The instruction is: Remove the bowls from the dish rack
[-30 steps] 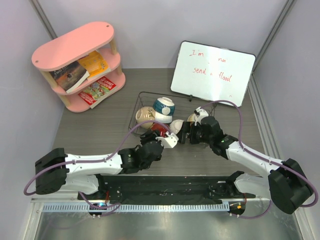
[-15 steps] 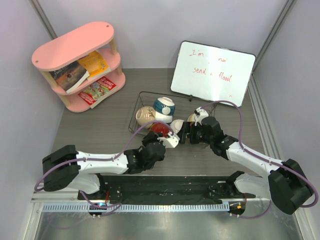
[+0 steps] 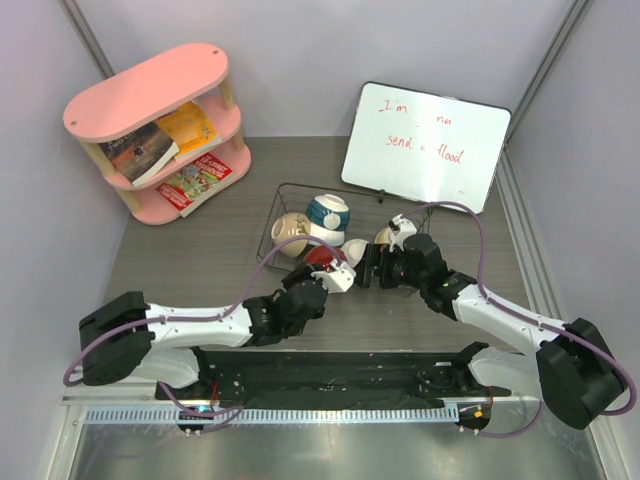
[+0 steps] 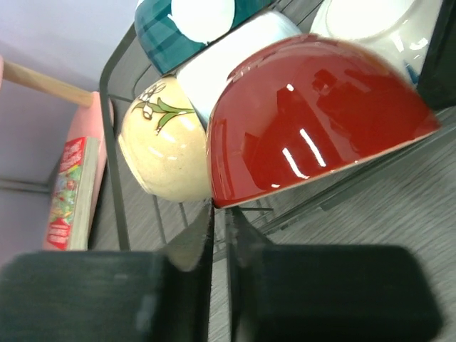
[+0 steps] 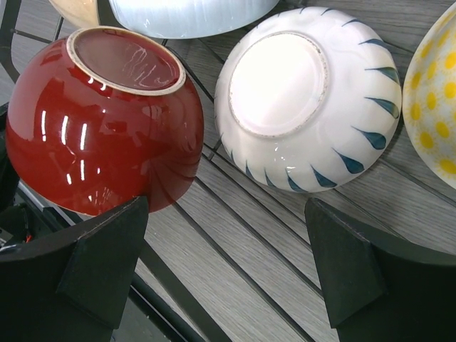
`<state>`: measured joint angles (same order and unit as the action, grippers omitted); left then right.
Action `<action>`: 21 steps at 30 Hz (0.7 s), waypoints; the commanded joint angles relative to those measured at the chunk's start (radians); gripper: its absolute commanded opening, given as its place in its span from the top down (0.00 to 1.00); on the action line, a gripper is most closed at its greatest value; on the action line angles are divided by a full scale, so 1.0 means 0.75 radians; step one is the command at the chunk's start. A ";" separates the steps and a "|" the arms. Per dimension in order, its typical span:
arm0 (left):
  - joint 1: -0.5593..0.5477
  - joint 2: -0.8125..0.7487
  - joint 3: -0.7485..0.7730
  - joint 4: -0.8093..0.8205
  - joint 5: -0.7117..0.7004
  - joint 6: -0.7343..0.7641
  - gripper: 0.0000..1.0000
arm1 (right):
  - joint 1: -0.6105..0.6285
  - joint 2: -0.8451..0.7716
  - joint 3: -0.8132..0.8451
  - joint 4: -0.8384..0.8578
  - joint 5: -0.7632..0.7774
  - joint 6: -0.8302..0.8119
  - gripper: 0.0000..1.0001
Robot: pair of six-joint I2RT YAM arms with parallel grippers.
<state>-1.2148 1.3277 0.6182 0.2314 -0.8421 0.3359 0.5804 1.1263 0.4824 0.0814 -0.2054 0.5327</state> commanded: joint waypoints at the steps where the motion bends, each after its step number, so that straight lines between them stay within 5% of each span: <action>1: -0.008 -0.062 0.027 0.084 0.128 -0.098 0.82 | 0.032 0.079 -0.089 -0.227 -0.121 0.042 0.02; 2: -0.004 -0.071 0.043 0.040 0.159 -0.112 0.75 | 0.032 0.081 -0.087 -0.225 -0.123 0.042 0.02; 8: 0.002 -0.063 0.065 0.021 0.213 -0.155 1.00 | 0.032 0.090 -0.081 -0.227 -0.119 0.042 0.02; 10: 0.002 -0.058 0.063 0.021 0.221 -0.161 1.00 | 0.032 0.090 -0.081 -0.227 -0.117 0.044 0.02; 13: 0.018 -0.073 0.055 0.017 0.229 -0.204 0.81 | 0.032 0.098 -0.081 -0.229 -0.117 0.040 0.02; 14: 0.028 -0.083 0.053 0.011 0.290 -0.245 0.68 | 0.030 0.098 -0.081 -0.229 -0.119 0.040 0.02; 21: 0.084 -0.103 0.080 -0.096 0.464 -0.327 0.57 | 0.032 0.106 -0.091 -0.217 -0.119 0.044 0.02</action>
<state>-1.1549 1.2564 0.6353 0.1696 -0.6193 0.1623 0.5785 1.1461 0.4850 0.0898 -0.2298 0.5335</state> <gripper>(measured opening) 0.426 0.980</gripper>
